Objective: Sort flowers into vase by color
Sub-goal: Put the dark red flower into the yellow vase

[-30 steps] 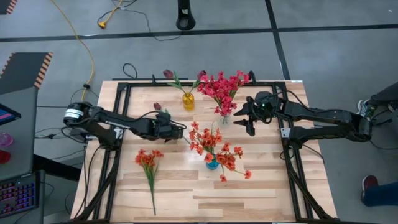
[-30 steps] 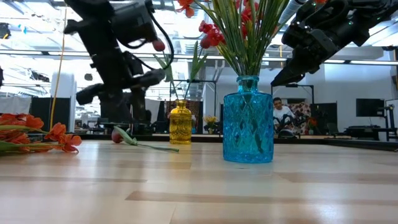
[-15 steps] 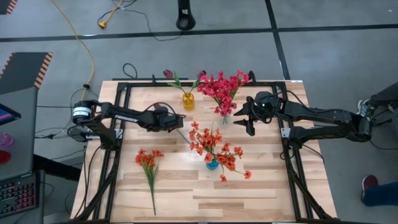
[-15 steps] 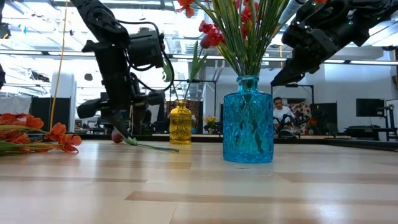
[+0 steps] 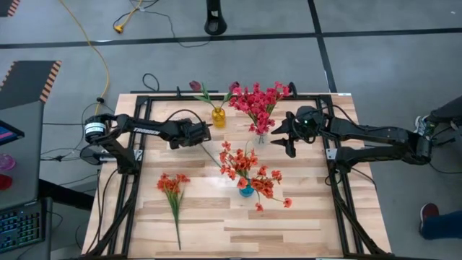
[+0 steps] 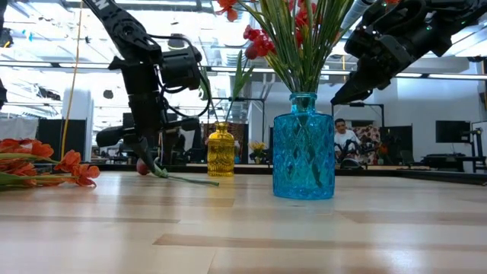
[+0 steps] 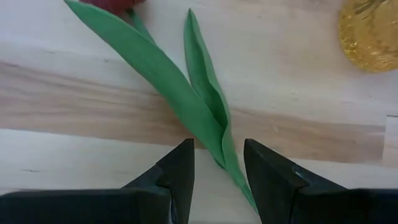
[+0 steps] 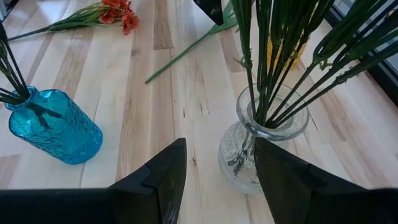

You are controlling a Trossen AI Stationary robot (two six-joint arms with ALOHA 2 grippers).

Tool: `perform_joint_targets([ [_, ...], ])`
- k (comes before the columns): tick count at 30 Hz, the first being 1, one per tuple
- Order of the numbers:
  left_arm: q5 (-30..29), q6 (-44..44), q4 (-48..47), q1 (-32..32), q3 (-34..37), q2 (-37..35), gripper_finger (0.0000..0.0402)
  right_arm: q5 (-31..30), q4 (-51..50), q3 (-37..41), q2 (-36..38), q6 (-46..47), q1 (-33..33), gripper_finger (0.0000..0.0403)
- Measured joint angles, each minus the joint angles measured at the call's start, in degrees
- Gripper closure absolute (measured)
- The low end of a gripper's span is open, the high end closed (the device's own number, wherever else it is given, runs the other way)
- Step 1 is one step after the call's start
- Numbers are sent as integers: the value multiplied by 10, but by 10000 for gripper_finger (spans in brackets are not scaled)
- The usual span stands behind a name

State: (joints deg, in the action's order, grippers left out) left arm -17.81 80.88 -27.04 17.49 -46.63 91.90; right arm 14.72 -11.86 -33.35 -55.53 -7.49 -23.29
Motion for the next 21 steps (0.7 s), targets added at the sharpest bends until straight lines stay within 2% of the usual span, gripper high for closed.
perform_joint_targets([
  [10, 13, 2, 27, 23, 0, 13, 276, 0, -1, 0, 0, 0, 0, 188],
  [15, 30, -36, 40, 30, -1, 28, 276, 0, -1, 0, 0, 0, 0, 188],
  [21, 20, -42, 25, 30, -2, 27, 283, 0, -1, 0, 0, 0, 0, 188],
])
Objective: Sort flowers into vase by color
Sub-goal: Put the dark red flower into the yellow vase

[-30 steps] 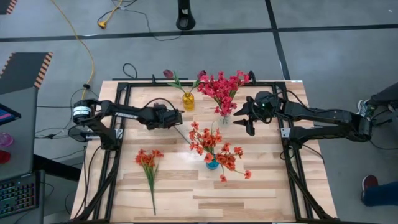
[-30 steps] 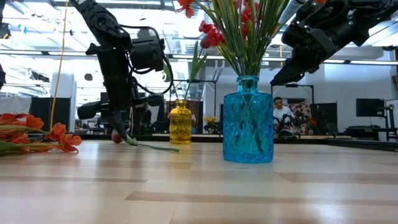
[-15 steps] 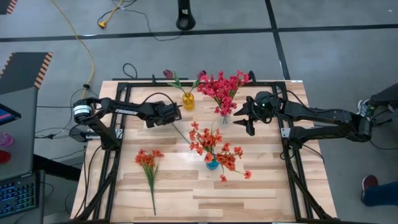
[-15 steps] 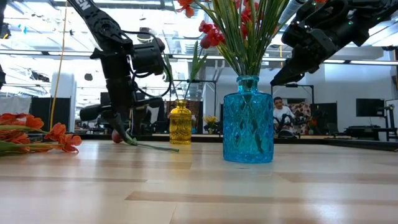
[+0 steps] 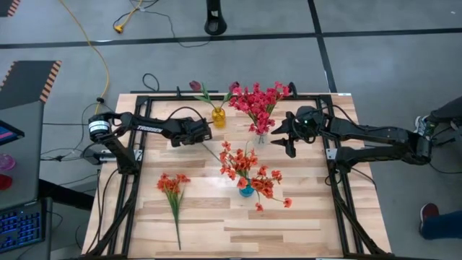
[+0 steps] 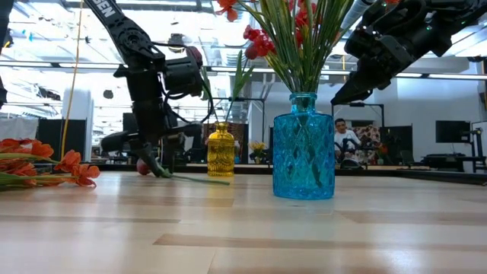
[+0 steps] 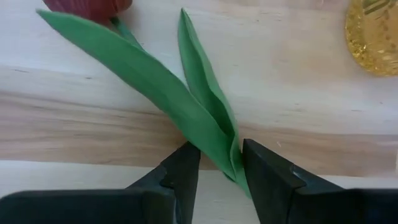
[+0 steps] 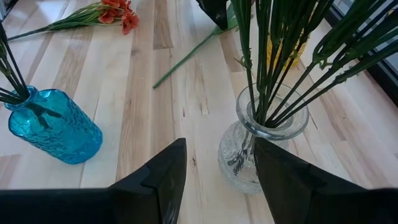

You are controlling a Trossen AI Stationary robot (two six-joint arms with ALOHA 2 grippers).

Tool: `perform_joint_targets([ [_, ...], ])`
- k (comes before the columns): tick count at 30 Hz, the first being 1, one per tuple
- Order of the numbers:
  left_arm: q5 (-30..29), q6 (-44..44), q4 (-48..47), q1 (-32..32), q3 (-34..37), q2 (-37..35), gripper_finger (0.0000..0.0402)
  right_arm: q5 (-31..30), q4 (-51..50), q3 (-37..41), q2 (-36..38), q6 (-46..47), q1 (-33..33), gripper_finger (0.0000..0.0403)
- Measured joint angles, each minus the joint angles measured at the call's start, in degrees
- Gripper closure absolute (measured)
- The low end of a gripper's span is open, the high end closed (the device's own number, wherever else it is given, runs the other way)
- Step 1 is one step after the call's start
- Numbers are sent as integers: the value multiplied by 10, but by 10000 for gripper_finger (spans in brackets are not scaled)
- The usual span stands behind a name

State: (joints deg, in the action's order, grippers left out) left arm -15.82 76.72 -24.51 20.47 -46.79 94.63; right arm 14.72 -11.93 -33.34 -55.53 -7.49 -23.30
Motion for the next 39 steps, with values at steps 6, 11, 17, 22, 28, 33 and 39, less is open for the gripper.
perform_joint_targets([
  [6, -5, -10, -5, 0, 1, 0, 334, 0, 0, 0, 0, 0, 0, 188],
  [11, -11, -41, -6, 0, 1, 0, 378, 0, 0, 0, 0, 0, 0, 188],
  [17, -14, -62, -5, 0, 1, 1, 397, 0, 0, 0, 0, 0, 0, 188],
  [22, -10, -91, -6, 0, 1, 1, 400, 0, 0, 0, 0, 0, 0, 188],
  [28, -10, -118, -12, -1, 2, -8, 401, 0, 0, 0, 0, 0, 0, 188],
  [33, -17, -133, -40, -5, 3, -48, 401, 0, 0, 0, 0, 0, 0, 188],
  [39, -58, -149, -66, -29, 3, -115, 401, 0, 0, 0, 0, 0, 0, 188],
])
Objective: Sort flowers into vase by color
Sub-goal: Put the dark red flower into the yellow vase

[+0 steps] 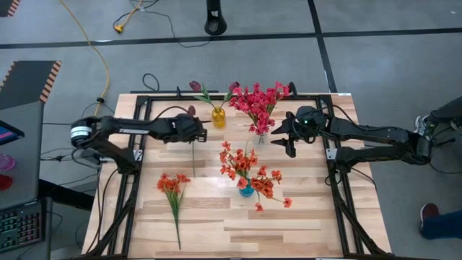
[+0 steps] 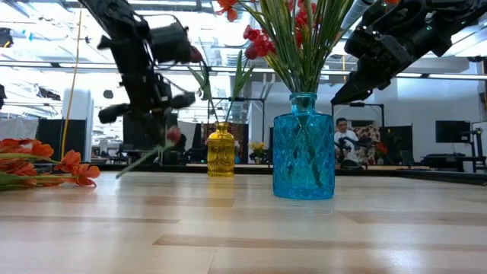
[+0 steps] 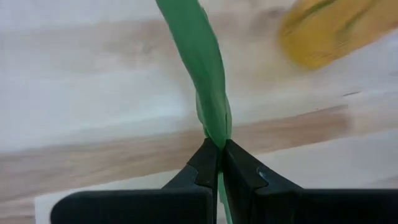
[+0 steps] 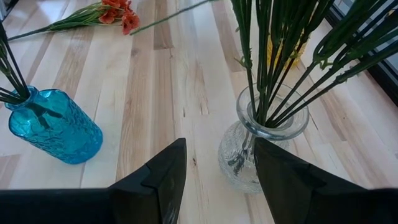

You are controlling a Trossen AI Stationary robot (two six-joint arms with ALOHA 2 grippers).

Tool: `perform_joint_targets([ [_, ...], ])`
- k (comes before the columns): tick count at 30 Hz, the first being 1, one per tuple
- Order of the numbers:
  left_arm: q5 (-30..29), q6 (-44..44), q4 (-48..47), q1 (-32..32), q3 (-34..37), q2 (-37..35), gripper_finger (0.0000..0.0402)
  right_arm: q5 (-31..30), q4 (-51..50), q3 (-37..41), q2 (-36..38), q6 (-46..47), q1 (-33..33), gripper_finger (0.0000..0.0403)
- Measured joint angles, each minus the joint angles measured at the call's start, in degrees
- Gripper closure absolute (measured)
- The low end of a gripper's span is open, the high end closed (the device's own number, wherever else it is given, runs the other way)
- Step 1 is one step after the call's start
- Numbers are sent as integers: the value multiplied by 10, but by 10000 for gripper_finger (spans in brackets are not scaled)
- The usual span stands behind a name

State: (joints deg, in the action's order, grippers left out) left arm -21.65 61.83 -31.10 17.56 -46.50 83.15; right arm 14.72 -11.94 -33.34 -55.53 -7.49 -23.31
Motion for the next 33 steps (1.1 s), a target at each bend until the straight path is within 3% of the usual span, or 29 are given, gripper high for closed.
perform_joint_targets([
  [10, -143, -51, 52, -104, -1, -129, 401, 0, 0, 0, 0, 0, 0, 188],
  [16, -222, -213, 206, -174, -1, -145, 401, 0, 0, 0, 0, 0, 0, 188],
  [20, -227, -360, 328, -200, -1, -145, 401, 0, 0, 0, 0, 0, 0, 188],
  [24, -228, -451, 416, -208, -1, -145, 401, 0, 0, 0, 0, 0, 0, 188],
  [33, -222, -663, 567, -176, -1, -145, 401, 0, 0, 0, 0, 0, 0, 188],
])
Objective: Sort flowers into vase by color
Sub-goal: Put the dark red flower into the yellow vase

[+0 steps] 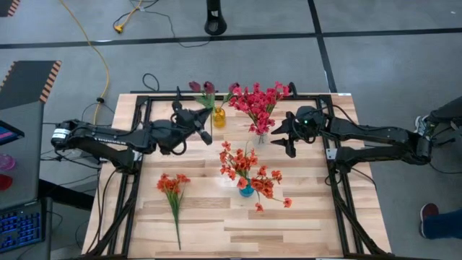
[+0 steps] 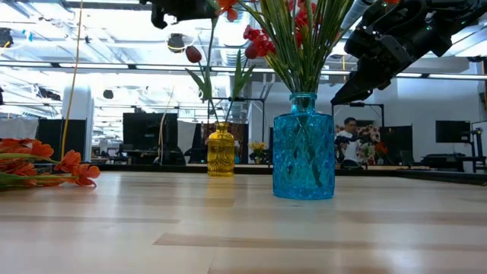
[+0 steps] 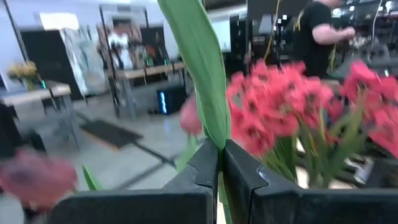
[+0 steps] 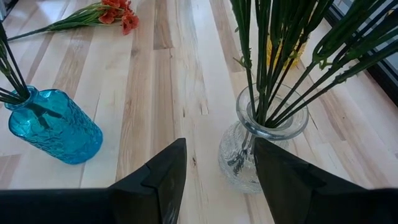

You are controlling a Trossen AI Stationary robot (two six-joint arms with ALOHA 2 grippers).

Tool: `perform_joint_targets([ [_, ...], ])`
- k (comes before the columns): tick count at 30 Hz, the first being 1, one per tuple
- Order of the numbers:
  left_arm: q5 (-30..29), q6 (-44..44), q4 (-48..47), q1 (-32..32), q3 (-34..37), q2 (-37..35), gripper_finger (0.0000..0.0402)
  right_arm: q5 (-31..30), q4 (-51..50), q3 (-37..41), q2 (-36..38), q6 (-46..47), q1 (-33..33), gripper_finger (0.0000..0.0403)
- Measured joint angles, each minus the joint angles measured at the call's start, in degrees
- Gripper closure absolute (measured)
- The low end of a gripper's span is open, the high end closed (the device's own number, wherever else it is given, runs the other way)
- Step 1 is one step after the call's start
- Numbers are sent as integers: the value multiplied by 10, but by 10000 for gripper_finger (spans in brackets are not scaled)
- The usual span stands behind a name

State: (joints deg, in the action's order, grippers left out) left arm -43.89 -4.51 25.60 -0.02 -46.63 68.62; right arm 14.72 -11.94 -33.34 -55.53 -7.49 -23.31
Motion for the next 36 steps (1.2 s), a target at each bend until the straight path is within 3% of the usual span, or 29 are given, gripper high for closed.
perform_joint_targets([
  [8, 105, -119, 151, 78, -1, 36, 402, 0, 1, 0, 0, 0, 0, 188],
  [14, 146, -172, 233, 134, -1, 75, 402, 0, 1, 0, 0, 0, 0, 188],
  [24, 184, -153, 257, 197, -1, 138, 402, 0, 1, 0, 0, 0, 0, 188],
  [36, 177, -132, 253, 205, 0, 147, 402, 0, 1, 0, 0, 0, 0, 188],
])
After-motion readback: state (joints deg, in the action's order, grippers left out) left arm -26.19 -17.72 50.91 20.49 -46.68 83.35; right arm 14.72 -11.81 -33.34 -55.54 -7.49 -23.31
